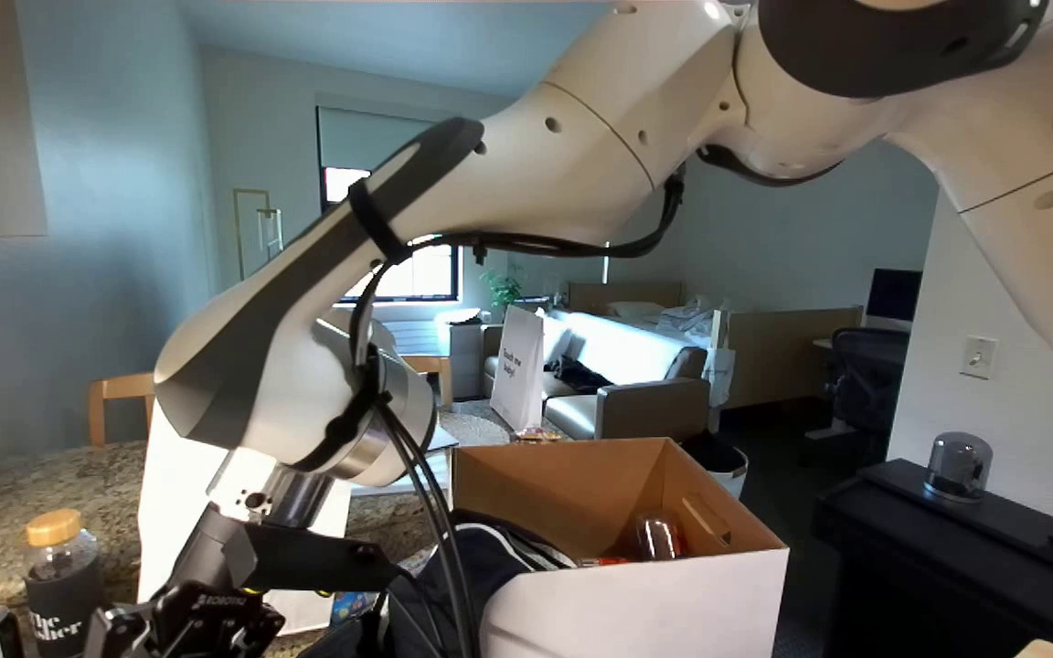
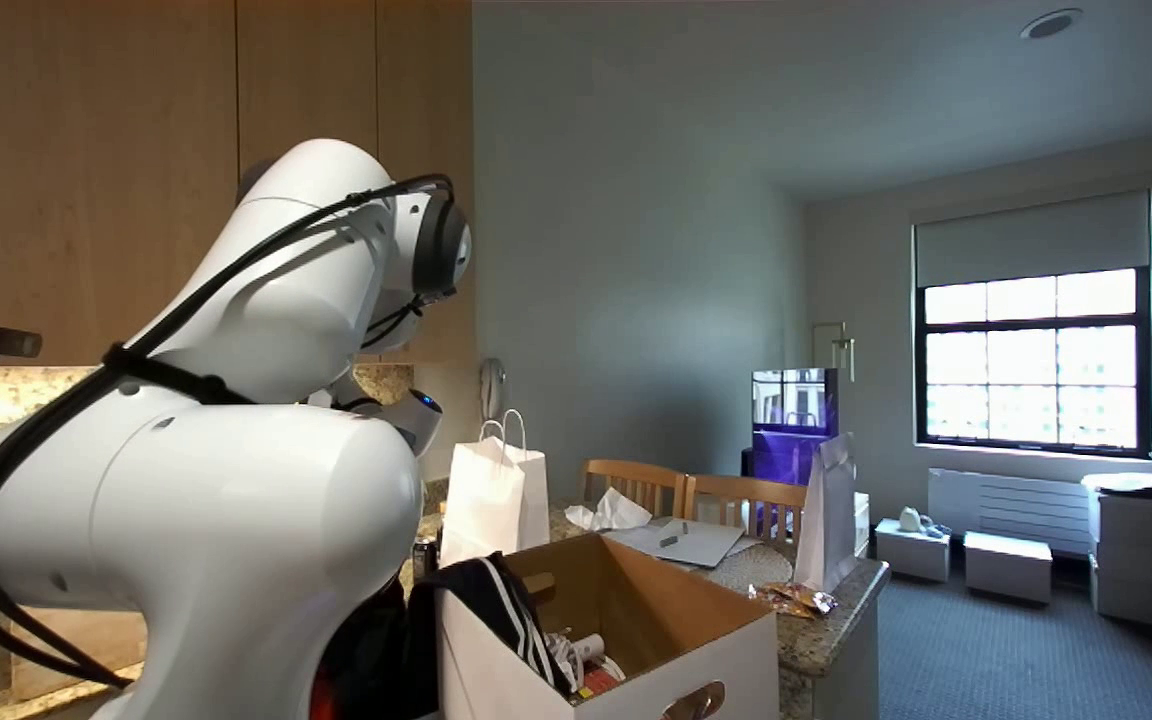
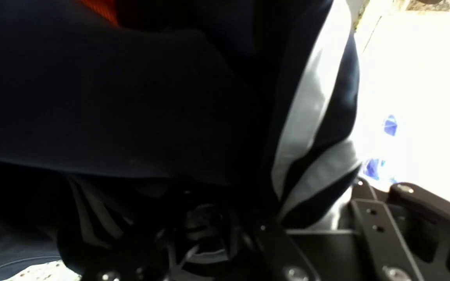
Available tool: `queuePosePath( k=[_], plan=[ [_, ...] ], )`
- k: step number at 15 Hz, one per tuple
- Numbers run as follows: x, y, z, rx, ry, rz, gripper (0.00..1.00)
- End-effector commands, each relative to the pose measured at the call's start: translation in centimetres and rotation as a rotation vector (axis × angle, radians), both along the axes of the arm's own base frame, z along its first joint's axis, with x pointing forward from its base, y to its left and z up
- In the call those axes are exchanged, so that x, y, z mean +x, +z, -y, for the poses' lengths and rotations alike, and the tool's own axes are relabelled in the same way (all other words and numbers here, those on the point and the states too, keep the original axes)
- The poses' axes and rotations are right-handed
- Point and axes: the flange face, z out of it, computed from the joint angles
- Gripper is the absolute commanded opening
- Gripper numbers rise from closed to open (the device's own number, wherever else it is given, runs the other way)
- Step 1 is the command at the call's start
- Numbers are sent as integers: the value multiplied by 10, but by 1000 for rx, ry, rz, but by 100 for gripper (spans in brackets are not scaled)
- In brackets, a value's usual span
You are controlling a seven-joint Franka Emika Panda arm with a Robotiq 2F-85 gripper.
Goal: Take the jacket out of the box
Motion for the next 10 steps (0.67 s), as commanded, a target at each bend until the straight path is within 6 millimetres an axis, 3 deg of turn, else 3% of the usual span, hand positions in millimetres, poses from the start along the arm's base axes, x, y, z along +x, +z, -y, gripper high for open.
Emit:
queuePosePath(
  k=[1,4,7,10],
  plan=[
    [-3,8,-5,18,-20,-2,78],
    [-12,23,-7,50,-10,18,98],
    [-19,45,-2,87,-33,72,100],
    [-9,72,22,105,-148,195,100]
  ],
)
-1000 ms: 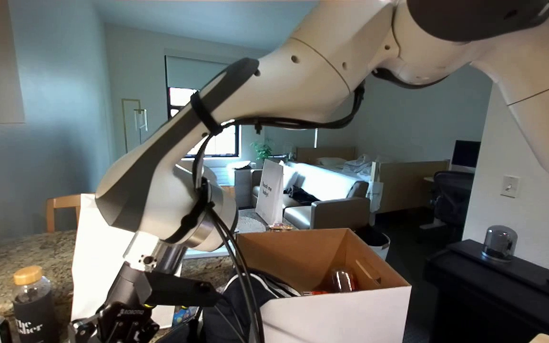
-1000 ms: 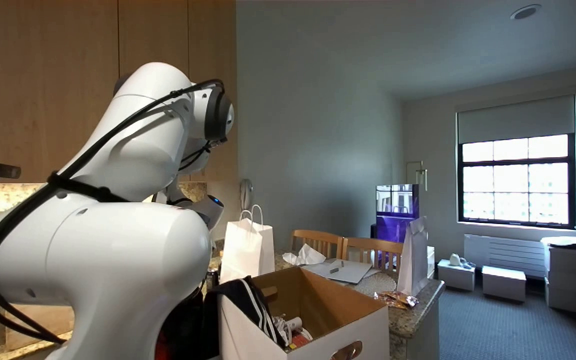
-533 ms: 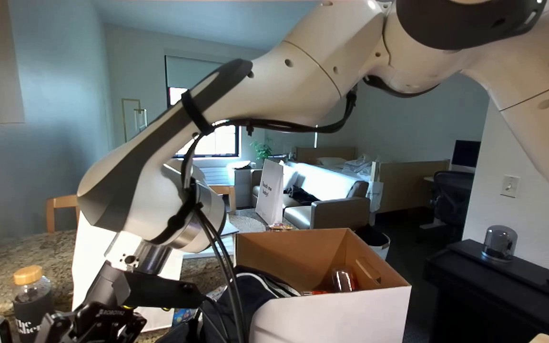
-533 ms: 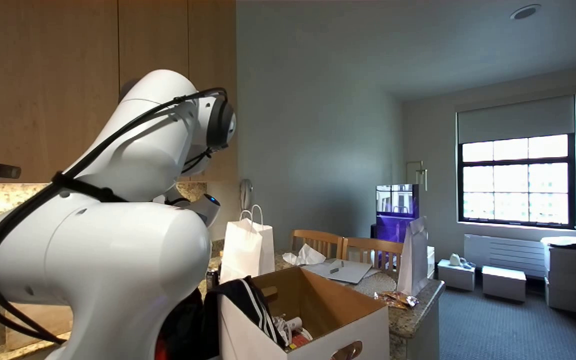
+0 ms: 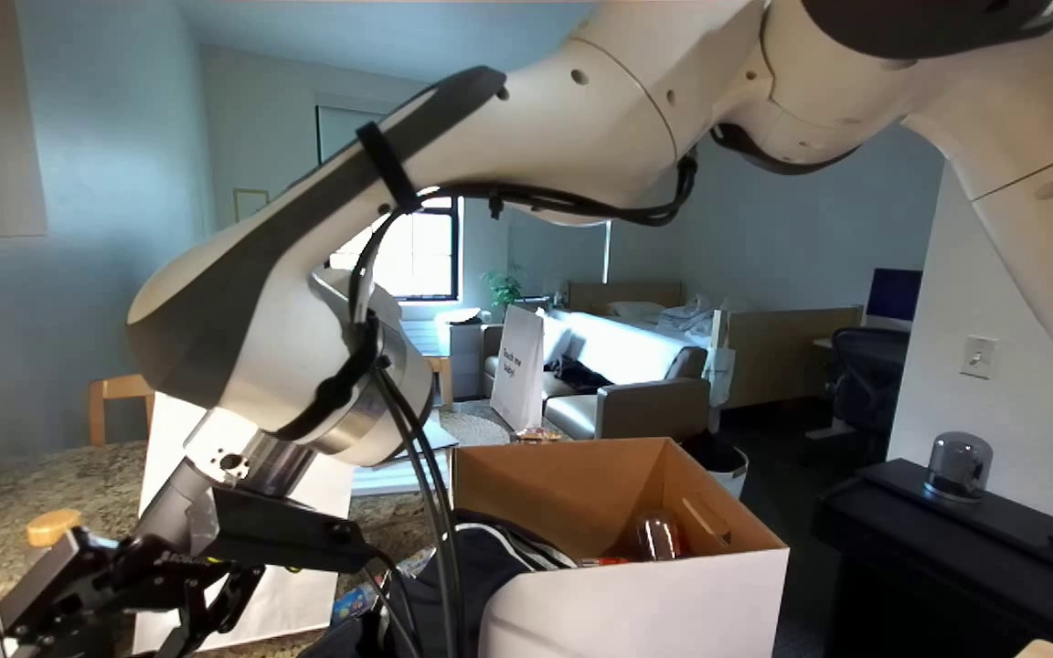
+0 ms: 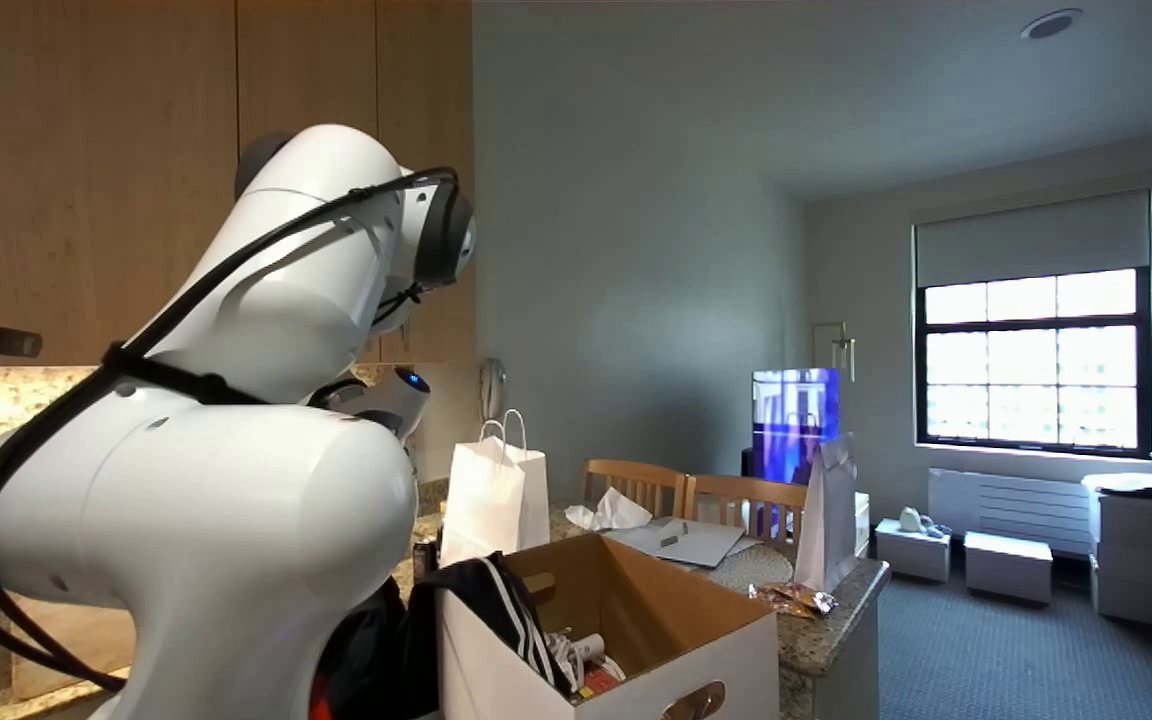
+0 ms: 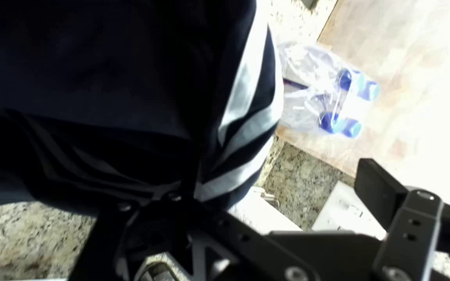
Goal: Take the jacket out of the box
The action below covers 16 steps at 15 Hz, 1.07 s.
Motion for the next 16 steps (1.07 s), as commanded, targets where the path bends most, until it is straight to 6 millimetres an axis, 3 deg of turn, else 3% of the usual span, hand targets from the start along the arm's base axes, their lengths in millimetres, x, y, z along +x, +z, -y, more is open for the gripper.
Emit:
queuePosePath(
  k=[1,10,12,14,16],
  plan=[
    [8,36,46,24,-159,121,100],
    [59,137,204,85,-675,343,100],
    [59,143,248,53,-694,351,100],
    [49,128,288,-21,-613,310,100],
    [43,120,314,-44,-507,272,100]
  ],
)
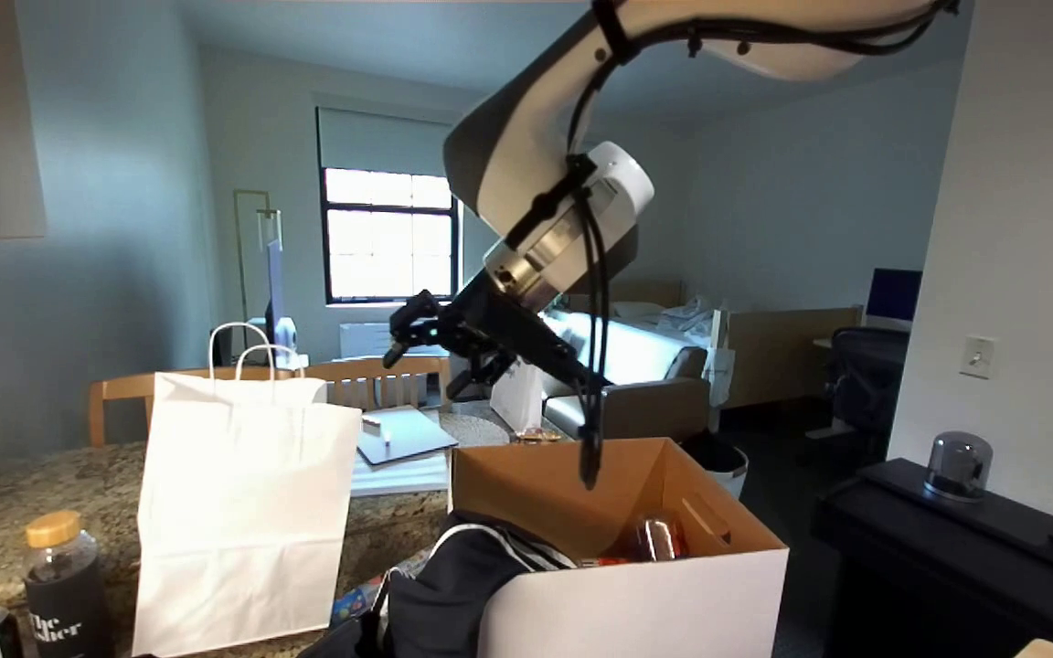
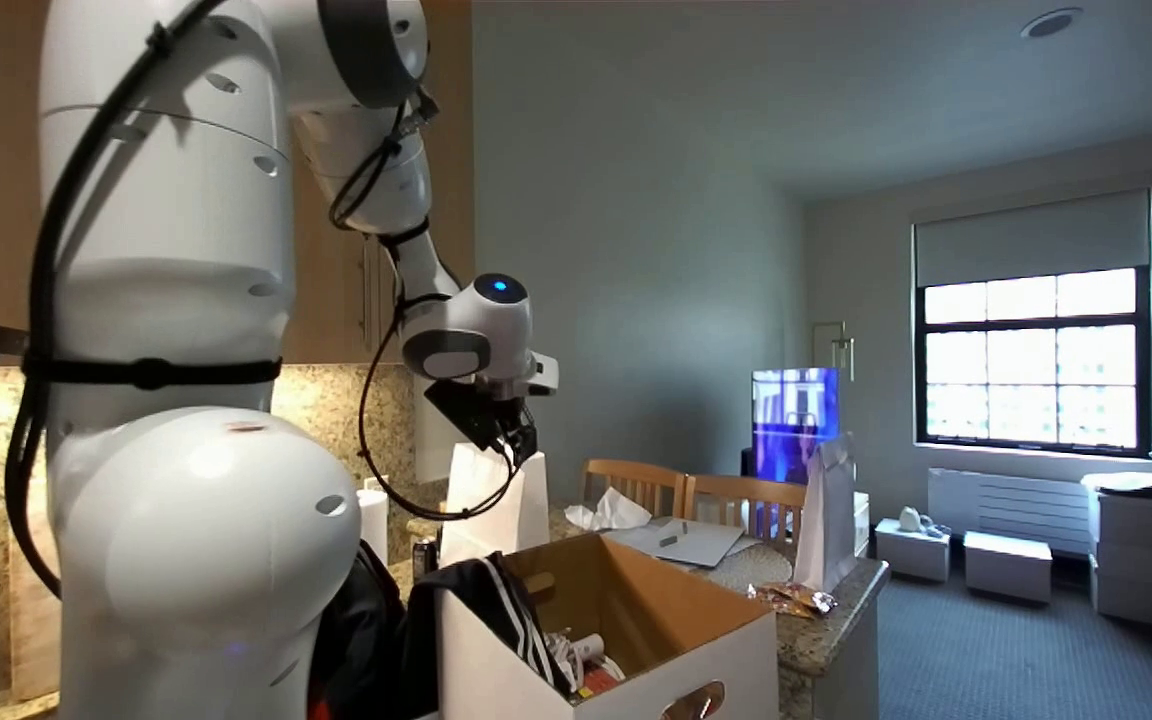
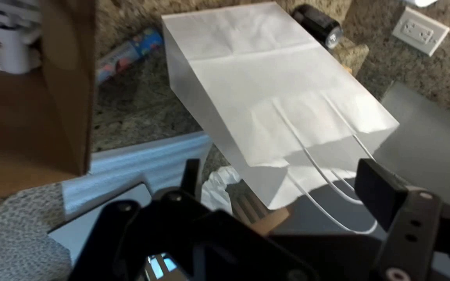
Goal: Take the jacket out of the box
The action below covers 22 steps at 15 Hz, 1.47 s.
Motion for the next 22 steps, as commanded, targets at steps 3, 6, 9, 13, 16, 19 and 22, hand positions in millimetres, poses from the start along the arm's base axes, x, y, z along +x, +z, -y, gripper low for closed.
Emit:
queuePosePath(
  k=[3,6,9,13,16,19,22],
  plan=[
    [-31,-26,66,-79,278,-101,100],
    [-37,-39,64,-90,442,-125,100],
    [-40,-53,43,-162,530,-60,100],
    [-43,-73,17,-309,602,76,100],
    [-38,-95,16,-437,632,142,100],
    [-27,-120,32,-531,590,145,100],
    [-20,-148,37,-555,565,101,100]
  ],
)
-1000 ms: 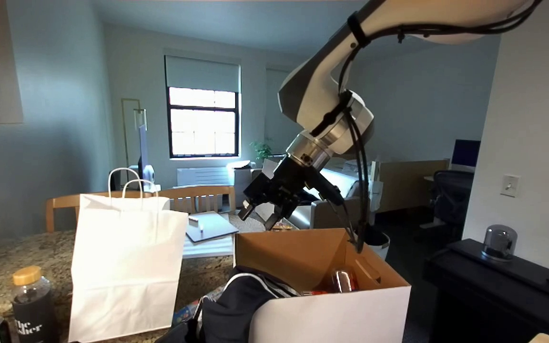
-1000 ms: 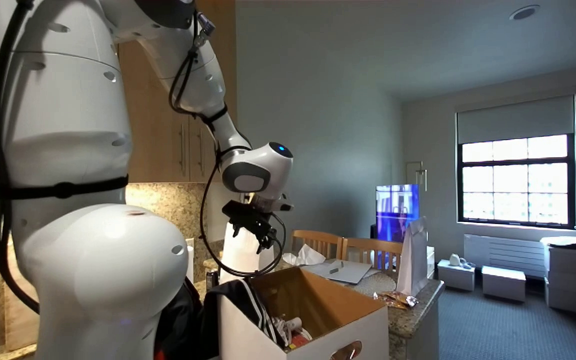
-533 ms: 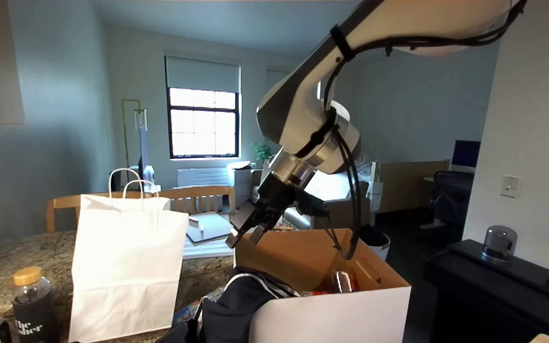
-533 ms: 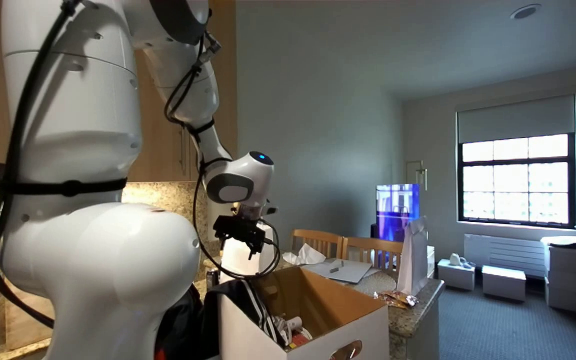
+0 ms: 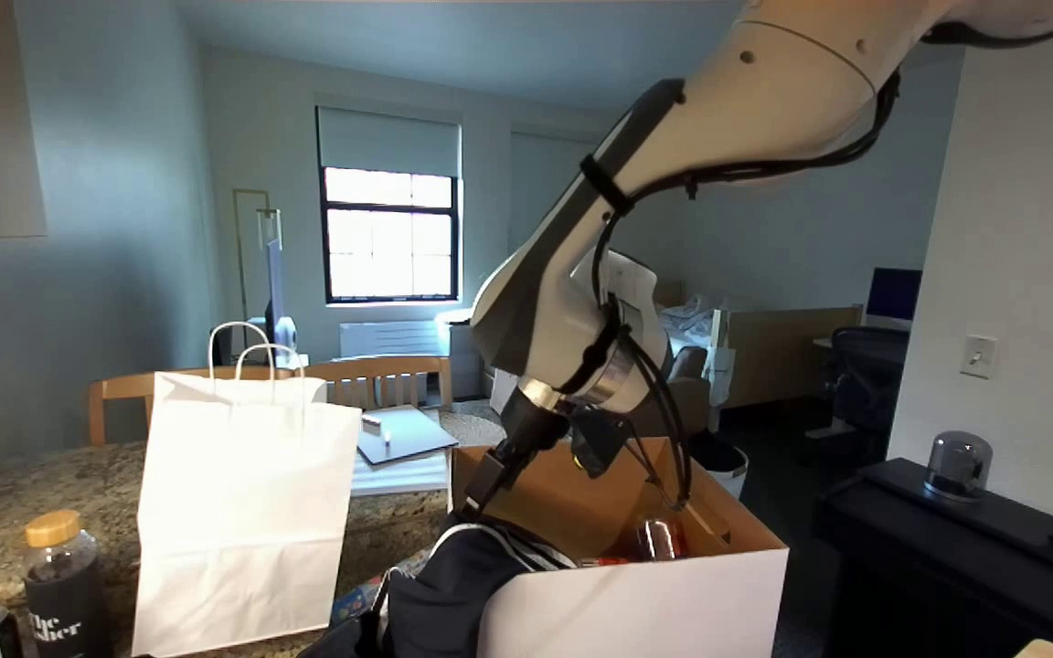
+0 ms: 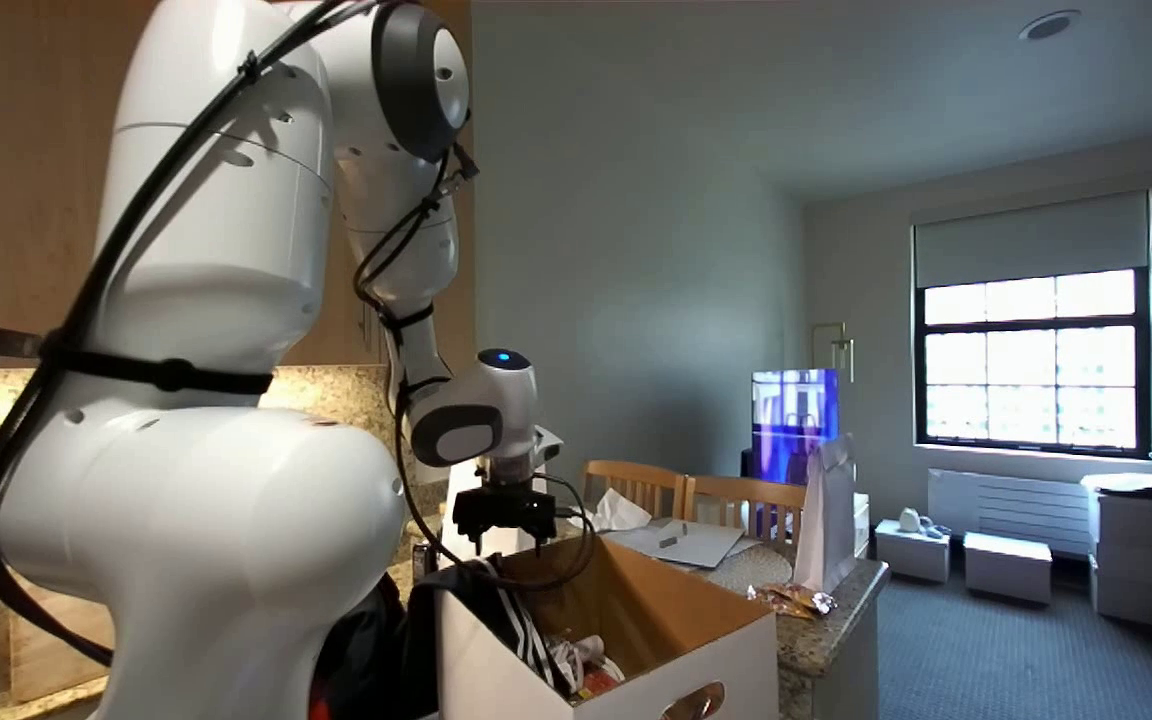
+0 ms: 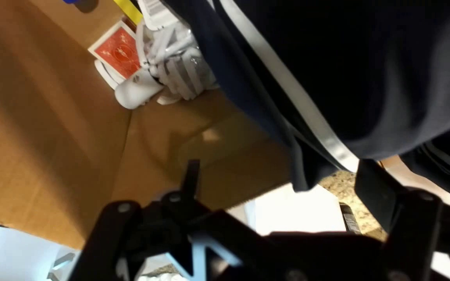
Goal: Take the jacket out of the box
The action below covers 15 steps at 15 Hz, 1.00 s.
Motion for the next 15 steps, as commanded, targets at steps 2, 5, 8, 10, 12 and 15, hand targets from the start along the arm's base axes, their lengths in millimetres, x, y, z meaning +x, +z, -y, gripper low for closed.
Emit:
queuePosePath(
  k=[2,5,8,10,12,15],
  plan=[
    [7,-41,5,-47,-30,-55,100],
    [15,-53,-2,-42,-49,-101,100],
    [24,-55,-19,-28,-38,-120,100],
    [28,-55,-26,-17,-30,-130,74],
    [30,-54,-28,-7,-30,-145,60],
    [34,-50,-28,13,-42,-175,40]
  ],
)
